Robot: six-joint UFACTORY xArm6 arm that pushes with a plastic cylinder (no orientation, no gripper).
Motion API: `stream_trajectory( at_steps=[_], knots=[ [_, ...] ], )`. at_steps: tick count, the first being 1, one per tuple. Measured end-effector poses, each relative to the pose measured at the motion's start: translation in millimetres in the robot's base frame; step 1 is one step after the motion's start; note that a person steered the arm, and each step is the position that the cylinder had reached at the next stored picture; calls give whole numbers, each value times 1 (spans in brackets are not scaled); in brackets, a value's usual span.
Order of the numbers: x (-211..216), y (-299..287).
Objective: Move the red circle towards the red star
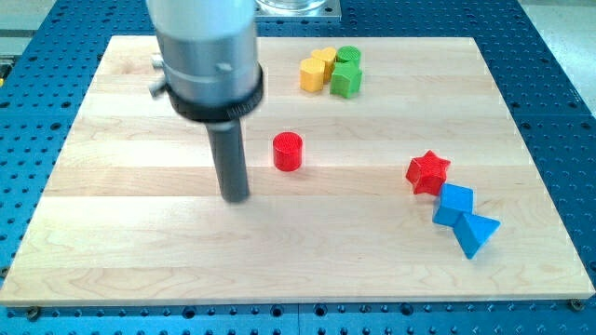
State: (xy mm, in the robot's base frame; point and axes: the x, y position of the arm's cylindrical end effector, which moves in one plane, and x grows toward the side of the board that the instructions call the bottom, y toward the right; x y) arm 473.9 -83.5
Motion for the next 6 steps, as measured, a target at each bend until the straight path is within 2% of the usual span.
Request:
stream_trajectory(
  at_steps=[1,2,3,5,6],
  knots=[
    [-45,12],
    [-23,82],
    [21,146],
    [-30,151],
    [-12,197]
  ],
)
